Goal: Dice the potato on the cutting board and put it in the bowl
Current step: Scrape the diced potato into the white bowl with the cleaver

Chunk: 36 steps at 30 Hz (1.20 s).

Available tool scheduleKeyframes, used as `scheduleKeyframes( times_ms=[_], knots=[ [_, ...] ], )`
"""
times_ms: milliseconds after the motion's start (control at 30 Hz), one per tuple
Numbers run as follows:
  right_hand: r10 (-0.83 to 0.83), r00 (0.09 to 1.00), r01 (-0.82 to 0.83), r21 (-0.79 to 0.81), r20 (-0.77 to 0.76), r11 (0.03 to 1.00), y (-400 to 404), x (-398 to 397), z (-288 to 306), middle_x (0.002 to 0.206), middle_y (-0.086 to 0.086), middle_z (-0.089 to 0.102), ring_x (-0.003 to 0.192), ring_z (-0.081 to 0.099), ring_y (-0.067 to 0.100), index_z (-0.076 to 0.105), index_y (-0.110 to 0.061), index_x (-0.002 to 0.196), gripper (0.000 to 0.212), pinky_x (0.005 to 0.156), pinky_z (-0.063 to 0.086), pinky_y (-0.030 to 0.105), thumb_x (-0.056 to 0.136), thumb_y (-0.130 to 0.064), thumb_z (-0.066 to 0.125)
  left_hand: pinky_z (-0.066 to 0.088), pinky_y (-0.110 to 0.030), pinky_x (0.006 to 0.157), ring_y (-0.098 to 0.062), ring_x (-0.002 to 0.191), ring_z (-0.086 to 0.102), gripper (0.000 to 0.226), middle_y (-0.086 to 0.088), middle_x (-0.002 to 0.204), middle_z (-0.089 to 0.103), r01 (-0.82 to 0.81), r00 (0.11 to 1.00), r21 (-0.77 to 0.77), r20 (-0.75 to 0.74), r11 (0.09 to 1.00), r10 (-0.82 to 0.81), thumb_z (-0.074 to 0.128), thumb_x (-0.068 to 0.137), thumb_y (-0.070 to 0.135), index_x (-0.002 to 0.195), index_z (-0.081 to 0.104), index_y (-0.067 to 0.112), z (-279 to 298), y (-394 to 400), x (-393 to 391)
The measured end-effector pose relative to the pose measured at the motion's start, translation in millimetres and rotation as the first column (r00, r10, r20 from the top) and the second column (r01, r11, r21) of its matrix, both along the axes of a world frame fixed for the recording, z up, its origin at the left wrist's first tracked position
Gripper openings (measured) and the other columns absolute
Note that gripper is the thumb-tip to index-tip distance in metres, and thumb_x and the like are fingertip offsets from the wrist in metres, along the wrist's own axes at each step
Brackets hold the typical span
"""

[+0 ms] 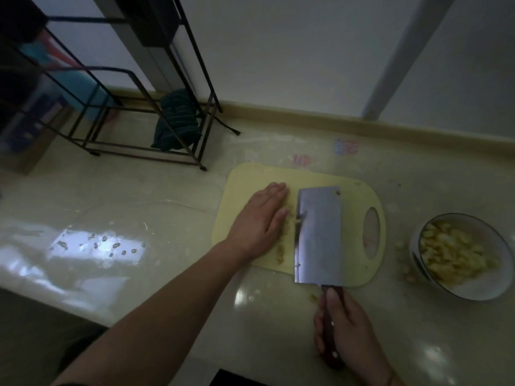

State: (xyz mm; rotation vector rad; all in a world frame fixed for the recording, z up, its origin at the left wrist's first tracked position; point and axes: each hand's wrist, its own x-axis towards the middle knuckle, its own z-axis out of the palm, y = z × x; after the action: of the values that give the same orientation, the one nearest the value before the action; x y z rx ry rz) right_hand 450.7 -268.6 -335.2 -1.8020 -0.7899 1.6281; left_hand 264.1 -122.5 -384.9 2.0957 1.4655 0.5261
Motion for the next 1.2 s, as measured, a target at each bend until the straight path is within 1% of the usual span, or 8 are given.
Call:
scheduleKeyframes(
  times_ms=[200, 400, 500, 633, 767, 933, 1067, 1200],
  knots=[
    [0.093, 0.991, -0.096, 0.030, 0.093, 0.995, 7, -17, -1, 0.048, 0.020, 0.057, 0.038, 0.053, 0.040, 0.049, -0.002, 0.074, 0.040, 0.038, 0.040, 0.033, 0.103, -0.027, 0.038, 0.007, -0.014, 0.119, -0.016, 0.147, 0.027, 0.059, -0.009, 0.157, 0.039, -0.055, 0.996, 0.001, 0.066, 0.999, 0.054, 0.027, 0.103, 0.041, 0.149, 0.042, 0.006, 2, -13, 26],
    [0.146, 0.984, -0.151, 0.045, 0.097, 0.988, 11, -22, 6, 0.044, 0.007, 0.057, 0.032, 0.050, 0.015, 0.053, 0.009, 0.081, 0.039, 0.035, 0.032, 0.020, 0.103, -0.020, 0.039, 0.008, -0.016, 0.120, -0.013, 0.149, 0.024, 0.062, -0.008, 0.159, 0.034, -0.115, 0.986, -0.013, 0.123, 0.993, 0.116, 0.025, 0.103, 0.044, 0.151, 0.039, 0.007, 1, -18, 40],
    [0.169, 0.983, -0.171, 0.030, 0.068, 0.985, 13, -24, 6, 0.042, 0.004, 0.055, 0.029, 0.048, 0.014, 0.052, 0.012, 0.081, 0.041, 0.034, 0.030, 0.019, 0.104, -0.020, 0.038, 0.009, -0.019, 0.122, -0.014, 0.150, 0.022, 0.070, -0.009, 0.160, 0.032, -0.113, 0.982, -0.017, 0.151, 0.993, 0.114, 0.020, 0.104, 0.054, 0.151, 0.038, 0.005, 0, -19, 47],
    [0.149, 0.989, -0.148, 0.039, -0.017, 0.988, 13, -25, 3, 0.042, 0.007, 0.051, 0.028, 0.045, 0.019, 0.047, 0.009, 0.080, 0.039, 0.031, 0.032, 0.021, 0.104, -0.020, 0.036, 0.011, -0.028, 0.124, -0.019, 0.151, 0.021, 0.074, -0.012, 0.161, 0.030, -0.105, 0.986, -0.007, 0.130, 0.994, 0.105, 0.012, 0.104, 0.055, 0.152, 0.036, 0.004, -3, -21, 56],
    [0.099, 0.993, -0.096, 0.045, -0.064, 0.994, 13, -24, -3, 0.041, 0.007, 0.047, 0.028, 0.043, 0.020, 0.045, 0.013, 0.083, 0.039, 0.031, 0.039, 0.024, 0.104, -0.018, 0.036, 0.005, -0.023, 0.123, -0.019, 0.151, 0.018, 0.073, -0.014, 0.161, 0.027, -0.123, 0.987, 0.015, 0.108, 0.992, 0.121, 0.013, 0.105, 0.052, 0.152, 0.033, 0.001, -3, -21, 61],
    [0.071, 0.985, -0.063, 0.057, -0.157, 0.996, 9, -17, -8, 0.049, 0.013, 0.048, 0.030, 0.042, 0.022, 0.041, 0.000, 0.083, 0.033, 0.042, 0.041, 0.035, 0.105, -0.025, 0.036, 0.001, -0.018, 0.121, -0.010, 0.149, 0.012, 0.074, -0.011, 0.162, 0.023, -0.113, 0.987, 0.003, 0.113, 0.994, 0.112, 0.013, 0.104, 0.054, 0.153, 0.031, 0.001, 2, -20, 66],
    [0.050, 0.978, -0.041, 0.052, -0.204, 0.998, 9, -11, -8, 0.050, 0.016, 0.046, 0.030, 0.040, 0.021, 0.041, 0.000, 0.083, 0.034, 0.042, 0.043, 0.034, 0.104, -0.027, 0.038, 0.001, -0.019, 0.122, -0.014, 0.152, 0.012, 0.083, -0.010, 0.164, 0.021, -0.091, 0.991, -0.021, 0.098, 0.996, 0.092, 0.004, 0.100, 0.061, 0.155, 0.028, 0.004, 5, -20, 71],
    [0.063, 0.968, -0.050, 0.058, -0.243, 0.997, 8, -5, -7, 0.050, 0.015, 0.045, 0.029, 0.039, 0.020, 0.039, 0.000, 0.085, 0.032, 0.043, 0.043, 0.035, 0.105, -0.025, 0.036, 0.001, -0.019, 0.122, -0.016, 0.152, 0.014, 0.083, -0.010, 0.164, 0.021, -0.093, 0.991, -0.016, 0.090, 0.996, 0.094, 0.004, 0.100, 0.061, 0.155, 0.028, 0.003, 10, -21, 76]
  ],
)
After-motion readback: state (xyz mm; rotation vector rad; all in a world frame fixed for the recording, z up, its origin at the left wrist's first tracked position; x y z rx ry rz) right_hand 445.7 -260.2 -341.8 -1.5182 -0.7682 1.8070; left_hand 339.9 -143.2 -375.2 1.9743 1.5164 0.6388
